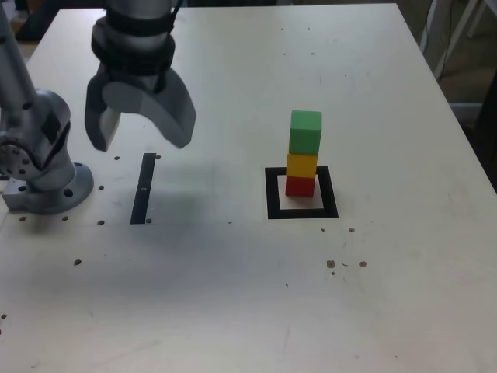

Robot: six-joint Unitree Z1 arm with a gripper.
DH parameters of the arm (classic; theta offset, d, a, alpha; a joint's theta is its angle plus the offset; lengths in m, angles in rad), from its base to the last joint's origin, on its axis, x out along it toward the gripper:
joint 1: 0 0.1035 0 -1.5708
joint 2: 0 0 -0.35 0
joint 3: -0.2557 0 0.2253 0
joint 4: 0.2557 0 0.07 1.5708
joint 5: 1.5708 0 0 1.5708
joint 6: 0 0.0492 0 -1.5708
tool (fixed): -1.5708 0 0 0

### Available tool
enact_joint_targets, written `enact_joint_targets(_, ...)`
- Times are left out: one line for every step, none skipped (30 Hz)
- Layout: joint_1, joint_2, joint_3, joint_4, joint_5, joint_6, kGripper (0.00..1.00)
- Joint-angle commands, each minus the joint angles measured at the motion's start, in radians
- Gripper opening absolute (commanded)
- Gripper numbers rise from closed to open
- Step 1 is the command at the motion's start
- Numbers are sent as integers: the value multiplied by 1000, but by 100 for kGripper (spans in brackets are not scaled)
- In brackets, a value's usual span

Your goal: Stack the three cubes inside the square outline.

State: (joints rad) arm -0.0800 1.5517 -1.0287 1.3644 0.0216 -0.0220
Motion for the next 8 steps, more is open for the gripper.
enact_joint_targets(-3, -15, 27, -24, -1, 3, 99)
enact_joint_targets(-6, -21, 45, -40, -1, 3, 99)
enact_joint_targets(-9, -26, 60, -55, -1, 2, 99)
enact_joint_targets(-13, -30, 74, -70, -1, 1, 99)
enact_joint_targets(-16, -34, 86, -84, -1, 0, 99)
enact_joint_targets(-21, -36, 100, -99, -2, 0, 99)
enact_joint_targets(-23, -38, 111, -111, -4, -1, 99)
enact_joint_targets(-24, -39, 122, -125, -6, -1, 99)
